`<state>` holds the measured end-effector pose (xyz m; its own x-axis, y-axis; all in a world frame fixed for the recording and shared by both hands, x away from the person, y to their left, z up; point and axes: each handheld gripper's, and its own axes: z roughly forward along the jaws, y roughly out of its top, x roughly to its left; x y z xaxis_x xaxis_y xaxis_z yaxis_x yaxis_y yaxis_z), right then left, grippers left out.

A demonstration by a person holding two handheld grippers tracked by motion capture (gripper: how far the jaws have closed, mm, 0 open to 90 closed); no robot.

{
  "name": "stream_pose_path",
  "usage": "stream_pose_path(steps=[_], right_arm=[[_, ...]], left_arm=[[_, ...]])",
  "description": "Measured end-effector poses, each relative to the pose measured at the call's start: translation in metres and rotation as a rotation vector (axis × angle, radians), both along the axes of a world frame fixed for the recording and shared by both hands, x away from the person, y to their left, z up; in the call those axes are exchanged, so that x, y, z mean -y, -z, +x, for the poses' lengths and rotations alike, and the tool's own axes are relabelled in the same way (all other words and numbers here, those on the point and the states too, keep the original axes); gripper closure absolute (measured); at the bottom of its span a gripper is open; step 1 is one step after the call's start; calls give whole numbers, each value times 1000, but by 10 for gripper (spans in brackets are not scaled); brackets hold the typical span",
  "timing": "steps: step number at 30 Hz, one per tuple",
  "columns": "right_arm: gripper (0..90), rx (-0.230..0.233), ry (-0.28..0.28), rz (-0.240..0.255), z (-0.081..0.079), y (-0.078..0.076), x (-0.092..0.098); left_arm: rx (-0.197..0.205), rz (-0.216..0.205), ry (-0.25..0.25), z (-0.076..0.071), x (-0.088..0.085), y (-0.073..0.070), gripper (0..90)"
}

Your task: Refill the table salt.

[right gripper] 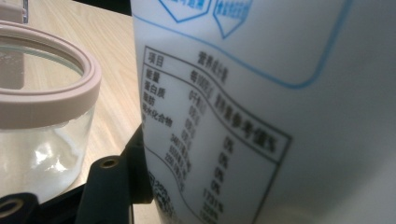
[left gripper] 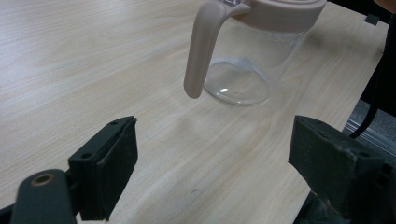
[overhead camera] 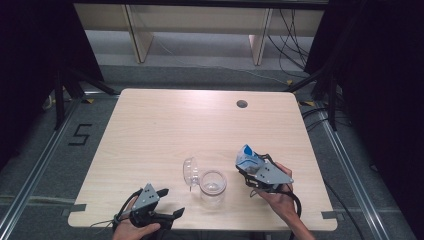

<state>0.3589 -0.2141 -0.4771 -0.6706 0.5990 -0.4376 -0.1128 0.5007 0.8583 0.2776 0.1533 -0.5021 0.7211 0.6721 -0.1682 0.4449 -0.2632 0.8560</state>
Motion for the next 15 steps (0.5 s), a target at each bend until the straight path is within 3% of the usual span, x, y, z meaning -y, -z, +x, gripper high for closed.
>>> stream_pose_path(steps=[1, 6, 15], right_arm=[[419, 2, -1, -22, 0, -1, -1], [419, 6, -7, -30, -1, -1, -4], [420, 55, 1, -91, 1, -3, -6]], left_arm=[[1, 0, 0, 0, 0, 0, 152], [-1, -7, 3, 0, 0, 0, 152], [-3, -14, 2, 0, 1, 0, 152]])
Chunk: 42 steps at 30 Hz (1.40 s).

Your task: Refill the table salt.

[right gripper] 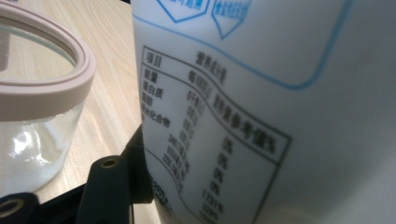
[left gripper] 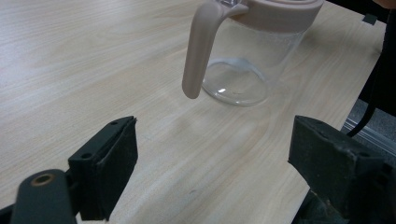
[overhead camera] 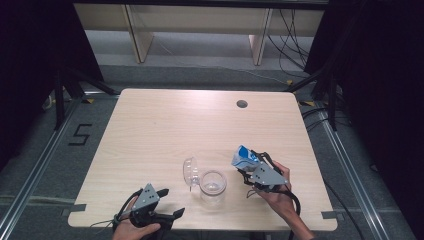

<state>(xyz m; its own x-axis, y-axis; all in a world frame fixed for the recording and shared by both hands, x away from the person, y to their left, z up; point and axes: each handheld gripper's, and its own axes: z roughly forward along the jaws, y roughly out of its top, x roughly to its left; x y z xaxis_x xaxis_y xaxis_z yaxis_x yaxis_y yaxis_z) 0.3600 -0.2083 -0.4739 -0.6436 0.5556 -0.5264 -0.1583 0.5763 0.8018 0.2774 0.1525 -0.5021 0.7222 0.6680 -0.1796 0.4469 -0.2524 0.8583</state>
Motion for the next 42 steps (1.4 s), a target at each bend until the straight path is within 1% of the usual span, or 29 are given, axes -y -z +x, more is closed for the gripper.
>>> stream_pose_path(steps=[1, 4, 7, 8, 9, 10, 12, 13, 14, 15, 16, 18, 19, 20, 21, 22, 26, 30, 31, 32, 33, 34, 35, 36, 37, 38, 39, 40, 42], right_arm=[[421, 26, 2, -9, 1, 0, 0], [422, 18, 0, -17, 0, -1, -1], [422, 39, -6, -43, 1, -2, -1], [422, 49, 8, -47, 1, -1, -1], [422, 51, -8, -62, 2, -1, -2], [422, 49, 0, -57, 0, -1, -2], [422, 59, -11, -68, 0, -2, -3], [423, 73, -7, -91, 1, -2, -2], [424, 69, -2, -84, 0, -2, -2], [424, 87, -2, -95, 1, -2, -3], [423, 75, -1, -95, 0, -2, -3], [424, 88, -10, -113, 0, -2, -3], [423, 83, -5, -108, -1, -1, -3], [424, 91, -1, -108, -1, -1, -4], [424, 96, -12, -122, 0, -2, -3], [424, 92, -3, -118, -1, -2, -3], [424, 97, -6, -120, -2, -2, -4], [424, 110, -18, -135, -1, -2, -4], [424, 103, -14, -126, -2, -2, -4], [424, 115, -16, -138, -2, -2, -5], [424, 113, -14, -136, -3, -2, -5], [426, 128, -23, -154, -2, -3, -5], [426, 119, -18, -144, -3, -2, -5], [426, 122, -16, -150, -3, -3, -6], [426, 140, -25, -166, -2, -3, -6], [426, 133, -21, -157, -3, -3, -7], [426, 136, -22, -161, -2, -3, -7], [426, 152, -31, -175, -1, -4, -8], [426, 147, -26, -174, -3, -3, -9]], left_arm=[[0, 0, 0, 0, 0, 0, 152], [0, 2, 1, 0, 0, 0, 152], [1, 0, 1, 0, 0, 0, 152], [0, 0, 1, 0, 0, 0, 152], [0, 1, 1, 0, 0, 0, 152], [0, 1, 1, 0, 0, 0, 152], [-1, 0, 1, 0, 0, 0, 152], [0, 1, 1, 0, 0, 0, 152], [0, 0, 1, 0, 0, 0, 151], [0, 0, 1, 0, 0, 0, 152], [0, 0, 1, 0, 0, 0, 152], [-1, -1, 2, 0, 0, 0, 151], [0, -1, 2, 0, 0, 0, 152], [0, -1, 1, 0, 0, 0, 152], [-1, -1, 1, 0, 0, 0, 151], [-1, -1, 1, 0, 0, 0, 152], [-1, 4, 4, 0, 0, 0, 152], [-1, 2, 4, 0, 0, 0, 151], [-1, 2, 3, 0, 0, 0, 152], [-1, 3, 3, 0, 0, 0, 152], [-1, 1, 3, 0, 0, 0, 152], [-1, 2, 3, 0, 0, 0, 152], [-1, 2, 3, 0, 0, 0, 151], [0, 4, 3, 0, 0, 0, 152], [-1, 3, 4, 0, 0, 0, 151], [0, 4, 5, 0, 0, 0, 151], [0, 4, 3, 0, 0, 0, 152], [-1, 2, 2, 0, 0, 0, 152], [-1, -1, 1, 0, 0, 0, 152]])
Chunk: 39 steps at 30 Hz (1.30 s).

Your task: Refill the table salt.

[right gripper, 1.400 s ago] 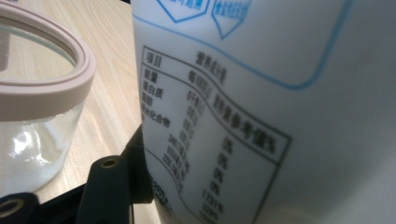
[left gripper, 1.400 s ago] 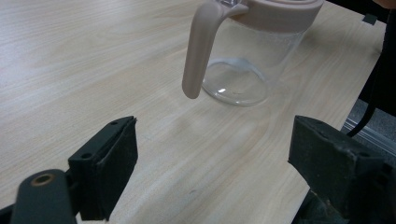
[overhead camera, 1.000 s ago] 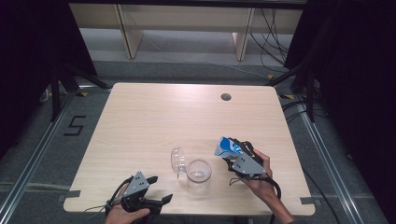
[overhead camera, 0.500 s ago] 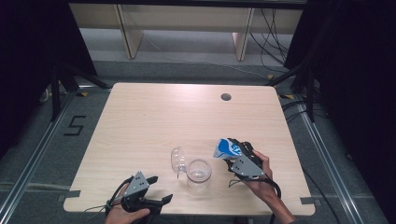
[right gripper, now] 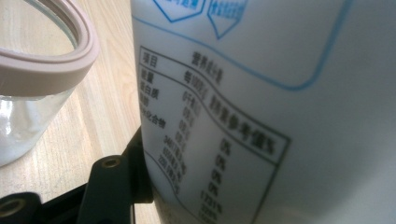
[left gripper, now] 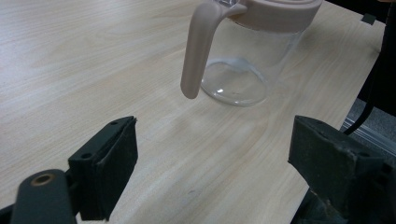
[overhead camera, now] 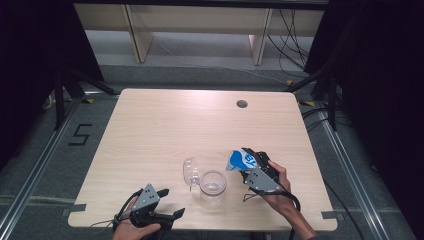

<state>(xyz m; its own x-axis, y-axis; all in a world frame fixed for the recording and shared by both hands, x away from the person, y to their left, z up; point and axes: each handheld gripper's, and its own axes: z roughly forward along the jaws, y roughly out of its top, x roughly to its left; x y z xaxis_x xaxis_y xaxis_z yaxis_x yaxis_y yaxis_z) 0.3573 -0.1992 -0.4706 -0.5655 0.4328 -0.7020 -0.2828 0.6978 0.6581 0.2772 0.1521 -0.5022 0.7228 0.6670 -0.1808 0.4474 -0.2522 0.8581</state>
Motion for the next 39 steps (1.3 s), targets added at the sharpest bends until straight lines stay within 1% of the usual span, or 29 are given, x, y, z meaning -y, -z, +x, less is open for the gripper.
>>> stream_pose_path(steps=[2, 3, 5, 6, 7, 8, 9, 10, 11, 12, 13, 15, 18, 19, 21, 22, 24, 25, 27, 30, 32, 33, 35, 37, 38, 39], right_arm=[[428, 10, 2, -4, -1, 0, -1], [428, 21, -7, -20, 0, 0, -1], [428, 21, -7, -21, 0, 0, -2], [428, 25, -2, -31, -1, 0, -2], [428, 42, -13, -46, 0, 0, -3], [428, 47, -7, -48, 0, 0, -3], [428, 45, -5, -49, -1, 0, -3], [430, 56, -15, -68, -1, 0, -4], [430, 52, -5, -64, -2, 0, -4], [430, 70, -18, -83, -1, -1, -5], [430, 63, -9, -77, -2, 0, -5], [430, 75, -11, -93, -2, 0, -6], [432, 76, -6, -95, -3, 1, -6], [433, 71, -6, -101, -3, 1, -7], [433, 78, -6, -109, -4, 1, -7], [433, 83, -5, -112, -4, 1, -7], [433, 93, -3, -126, -4, 1, -8], [433, 123, -20, -151, -2, -1, -8], [435, 114, -8, -141, -4, 0, -8], [435, 128, -8, -151, -4, 1, -8], [435, 120, -4, -153, -5, 1, -8], [435, 156, -26, -189, -3, -1, -8], [435, 170, -25, -200, -3, -1, -9], [436, 171, -24, -204, -3, -1, -9], [437, 144, -4, -181, -5, 2, -9], [437, 144, -4, -181, -5, 2, -9]], left_arm=[[0, 3, 2, 0, 0, 0, 152], [0, 4, 1, 0, 0, 0, 152], [0, 4, 2, 0, 0, 0, 152], [0, 3, 2, 0, 0, 0, 151], [2, 5, 3, 0, 0, 0, 151], [1, 4, 1, 0, 0, 0, 151], [0, 3, 3, 0, 0, 0, 151], [10, 12, 10, 0, -1, 0, 151], [12, 13, 12, 1, -1, 0, 152], [11, 13, 12, 1, -1, 0, 152], [11, 13, 12, 1, -1, -1, 151], [6, 9, 5, 0, 0, 0, 151], [11, 9, 10, 1, -1, 0, 152], [0, 0, 4, 0, 0, 0, 152], [0, 3, 4, 0, 0, 0, 151], [14, 14, 16, 1, -1, -1, 152], [12, 11, 14, 1, -1, -1, 152], [15, 13, 16, 1, -1, -1, 152], [13, 8, 11, 1, -1, 0, 152], [14, 8, 13, 1, -1, -1, 152], [17, 11, 17, 1, -1, -1, 152], [17, 11, 17, 1, -1, -1, 152], [15, 8, 15, 1, -1, -1, 151], [17, 9, 16, 1, -1, -1, 152], [13, 6, 13, 1, -1, -1, 152], [13, 6, 12, 1, -1, -1, 152]])
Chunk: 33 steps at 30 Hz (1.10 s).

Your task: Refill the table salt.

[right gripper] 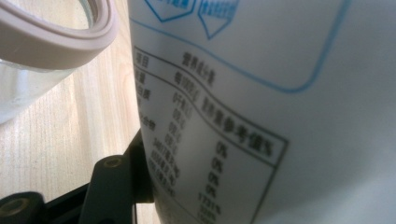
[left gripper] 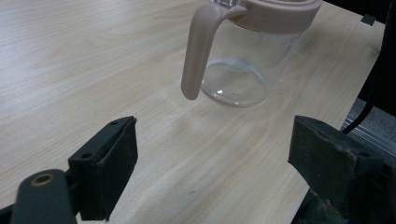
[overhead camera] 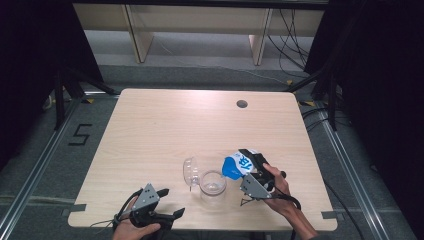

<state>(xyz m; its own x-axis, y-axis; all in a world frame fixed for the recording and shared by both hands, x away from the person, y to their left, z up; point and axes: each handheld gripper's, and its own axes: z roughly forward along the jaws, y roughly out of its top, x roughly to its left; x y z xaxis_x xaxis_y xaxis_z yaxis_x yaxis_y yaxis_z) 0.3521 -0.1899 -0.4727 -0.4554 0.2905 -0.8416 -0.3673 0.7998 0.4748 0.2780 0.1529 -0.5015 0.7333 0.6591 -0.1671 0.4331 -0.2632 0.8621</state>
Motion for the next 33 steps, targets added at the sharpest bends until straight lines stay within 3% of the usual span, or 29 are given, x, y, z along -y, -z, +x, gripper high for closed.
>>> stream_pose_path(steps=[3, 4, 5, 6, 26, 28, 29, 33], right_arm=[[437, 15, -2, -17, 0, 0, -1], [438, 48, -21, -50, 1, -2, -1], [439, 23, -6, -18, 0, 0, -1], [439, 0, -5, -15, 0, 0, -1], [443, 60, 1, -69, -2, 0, -3], [444, 86, -3, -106, -2, -2, -3], [444, 72, 1, -84, -2, 1, -3], [446, 81, 1, -98, -2, 1, -4]], left_arm=[[4, 4, 5, 0, 0, 0, 152], [5, 4, 5, 0, 0, 0, 152], [2, 3, 0, 0, 0, 0, 151], [2, 3, 0, 0, 0, 0, 152], [3, 5, 5, 0, 0, 0, 152], [-3, -1, -2, 0, 0, 0, 152], [-5, -2, -6, 0, 0, 0, 152], [-11, -7, -9, -1, 1, 0, 152]])
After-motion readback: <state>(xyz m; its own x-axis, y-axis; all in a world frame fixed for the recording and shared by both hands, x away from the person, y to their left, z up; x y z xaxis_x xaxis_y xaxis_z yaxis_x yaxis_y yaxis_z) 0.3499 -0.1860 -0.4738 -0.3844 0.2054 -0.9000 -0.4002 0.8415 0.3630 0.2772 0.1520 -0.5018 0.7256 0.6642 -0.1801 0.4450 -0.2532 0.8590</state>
